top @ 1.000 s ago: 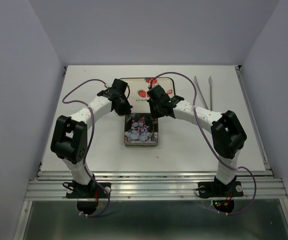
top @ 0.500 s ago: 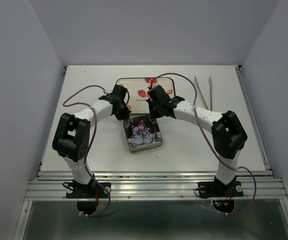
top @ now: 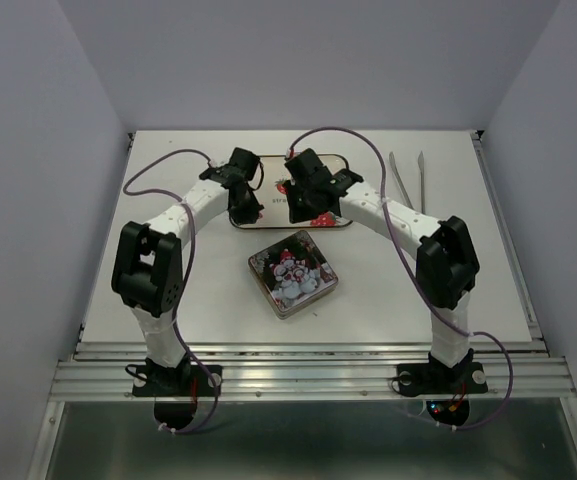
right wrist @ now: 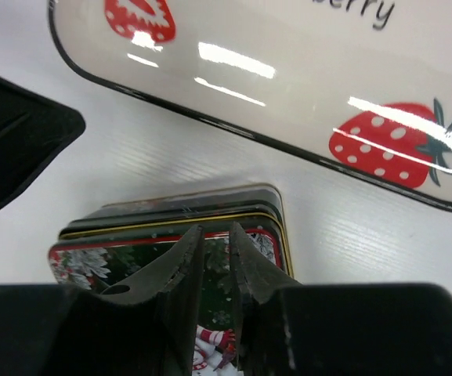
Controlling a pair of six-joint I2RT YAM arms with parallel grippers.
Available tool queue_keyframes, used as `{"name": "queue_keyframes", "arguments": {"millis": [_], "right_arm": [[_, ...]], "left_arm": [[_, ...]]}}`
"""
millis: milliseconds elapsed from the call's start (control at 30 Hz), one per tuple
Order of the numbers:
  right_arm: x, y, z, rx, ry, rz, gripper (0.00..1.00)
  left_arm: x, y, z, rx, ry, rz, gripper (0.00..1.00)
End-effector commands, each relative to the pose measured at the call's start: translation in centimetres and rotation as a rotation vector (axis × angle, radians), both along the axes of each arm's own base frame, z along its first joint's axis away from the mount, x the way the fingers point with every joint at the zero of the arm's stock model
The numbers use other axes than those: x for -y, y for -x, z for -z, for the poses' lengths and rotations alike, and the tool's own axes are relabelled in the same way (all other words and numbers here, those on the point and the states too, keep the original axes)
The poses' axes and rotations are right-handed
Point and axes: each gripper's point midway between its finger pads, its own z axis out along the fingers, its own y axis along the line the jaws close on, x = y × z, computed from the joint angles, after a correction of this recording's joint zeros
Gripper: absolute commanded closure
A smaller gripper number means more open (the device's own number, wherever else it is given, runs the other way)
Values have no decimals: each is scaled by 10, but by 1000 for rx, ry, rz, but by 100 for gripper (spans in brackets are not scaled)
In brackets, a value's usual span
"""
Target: Pack the cookies
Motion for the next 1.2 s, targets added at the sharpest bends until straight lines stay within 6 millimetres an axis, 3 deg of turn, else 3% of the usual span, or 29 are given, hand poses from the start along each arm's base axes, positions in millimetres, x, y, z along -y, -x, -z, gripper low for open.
{"name": "queue_keyframes", "arguments": {"millis": [0,67,167,300,400,433,467,533,567,600,633,767,833,933,1067,1167], "right_arm": [[-10,-12,-41,63,-30,-24,74],[-15,-12,-64,85,-68,-40,72],[-8,-7,-83,97,-80,-15,65],[17,16,-76,4,-18,59,64],[48,51,-56,-120,71,118,65],[58,61,-67,-114,62,127,66],[71,77,-55,-160,97,135,69],[84,100,-51,-216,104,148,73],[93,117,-55,-242,96,139,78],[98,141,-40,-333,96,117,80],[100,156,-46,-351,56,94,84],[109,196,-32,-394,90,18,85],[98,216,-26,-409,99,-92,86],[67,227,-18,-378,119,-196,88],[27,214,-11,-335,59,-217,89],[11,203,3,-291,90,-224,89]], "left_arm": [[-1,-22,-46,84,-28,-8,100],[-1,-29,-67,128,-12,-19,100],[-7,-31,-87,144,-5,-38,100],[-18,-13,-98,131,-6,-37,98],[-19,11,-104,120,28,-8,83],[-20,19,-104,110,35,-4,61],[-21,33,-105,103,55,10,48],[-24,47,-104,97,68,14,24],[-26,60,-101,87,80,17,21],[-28,67,-98,75,82,20,18],[-30,73,-103,89,92,20,18],[-31,98,-87,41,120,27,17],[-25,99,-86,54,161,35,17],[-25,105,-79,44,172,37,17],[-27,111,-66,23,164,43,17],[-24,111,-61,24,176,49,17]]}}
